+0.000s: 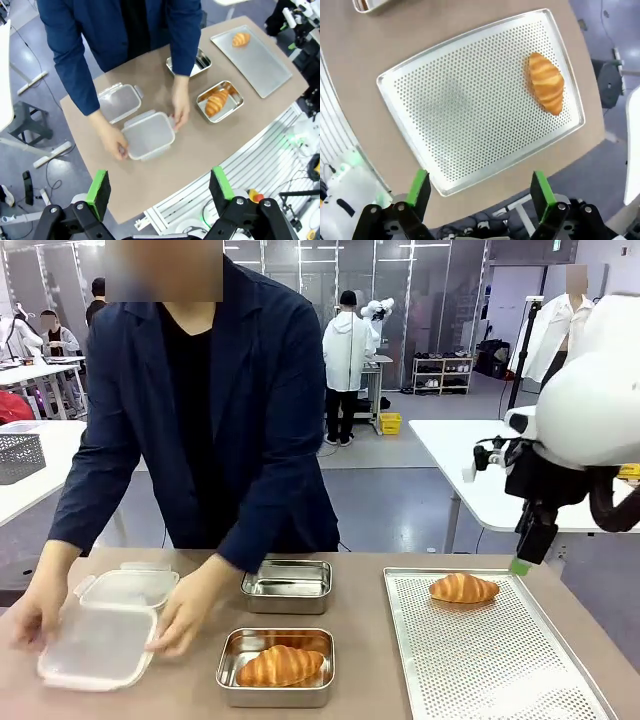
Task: Place the bread into the airtight container.
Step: Pick up a Butter Roll and place it into an empty Airtight Container.
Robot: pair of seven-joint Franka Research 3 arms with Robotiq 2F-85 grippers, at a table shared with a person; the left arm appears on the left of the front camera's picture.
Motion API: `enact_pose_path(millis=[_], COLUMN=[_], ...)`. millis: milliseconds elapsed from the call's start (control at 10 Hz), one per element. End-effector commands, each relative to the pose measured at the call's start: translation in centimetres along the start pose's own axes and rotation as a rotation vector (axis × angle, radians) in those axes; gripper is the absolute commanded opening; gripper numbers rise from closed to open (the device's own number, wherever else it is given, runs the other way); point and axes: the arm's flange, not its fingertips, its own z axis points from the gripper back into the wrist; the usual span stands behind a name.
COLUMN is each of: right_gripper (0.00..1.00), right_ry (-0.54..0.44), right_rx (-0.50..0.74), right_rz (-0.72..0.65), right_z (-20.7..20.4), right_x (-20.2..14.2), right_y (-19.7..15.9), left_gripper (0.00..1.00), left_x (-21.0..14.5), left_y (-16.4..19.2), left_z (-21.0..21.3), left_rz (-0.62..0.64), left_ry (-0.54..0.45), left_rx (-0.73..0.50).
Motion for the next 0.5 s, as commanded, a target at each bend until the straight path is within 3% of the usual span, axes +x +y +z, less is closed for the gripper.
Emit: enact_pose_path(millis=[0, 100, 400], right_gripper=[1.0, 1.0, 1.0], right_ry=[-0.036, 0.0, 0.001], right_rx=[0.04, 0.0, 0.015], right_rz=[0.032, 0.0, 0.009], right_z=[-1.1, 0.0, -1.1], right_x=[1.4, 0.0, 0.5], right_y=[-0.7, 0.0, -0.4], left_gripper=[1.0, 1.0, 1.0], left_x=[0.1, 0.1, 0.1], left_y=[0.0, 0.0, 0.0], left_z=[0.1, 0.1, 0.1], left_rz=[-0.017, -0.017, -0.017], left_ry=[-0.004, -0.004, -0.004], left_rx=[-0.012, -0.012, -0.012])
